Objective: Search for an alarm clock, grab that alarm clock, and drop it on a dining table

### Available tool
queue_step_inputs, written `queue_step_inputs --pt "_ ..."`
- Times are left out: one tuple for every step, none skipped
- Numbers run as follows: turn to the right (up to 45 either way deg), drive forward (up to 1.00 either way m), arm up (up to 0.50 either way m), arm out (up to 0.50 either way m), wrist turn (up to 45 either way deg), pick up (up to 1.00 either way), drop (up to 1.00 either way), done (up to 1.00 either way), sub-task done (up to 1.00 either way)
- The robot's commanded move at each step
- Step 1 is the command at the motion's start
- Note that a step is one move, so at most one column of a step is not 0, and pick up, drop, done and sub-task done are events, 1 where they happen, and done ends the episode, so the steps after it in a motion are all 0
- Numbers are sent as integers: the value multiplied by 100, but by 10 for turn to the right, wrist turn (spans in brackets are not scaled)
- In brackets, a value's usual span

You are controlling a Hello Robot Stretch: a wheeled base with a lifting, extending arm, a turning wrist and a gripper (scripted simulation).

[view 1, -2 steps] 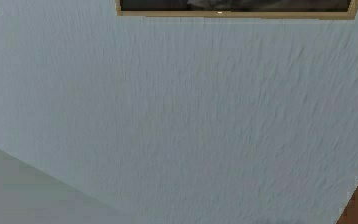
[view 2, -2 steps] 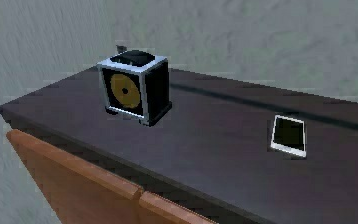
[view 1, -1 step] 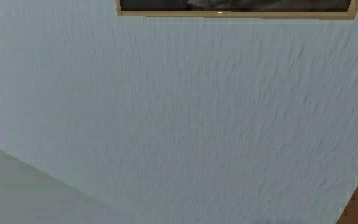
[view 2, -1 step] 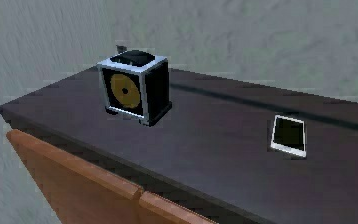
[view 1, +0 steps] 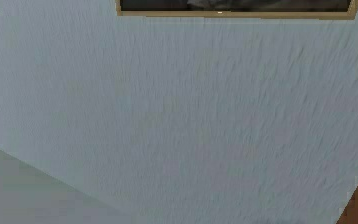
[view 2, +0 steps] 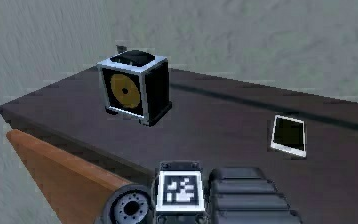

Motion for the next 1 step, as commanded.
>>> queue_step_inputs --pt "0 0 0 18 0 0 0 0 0"
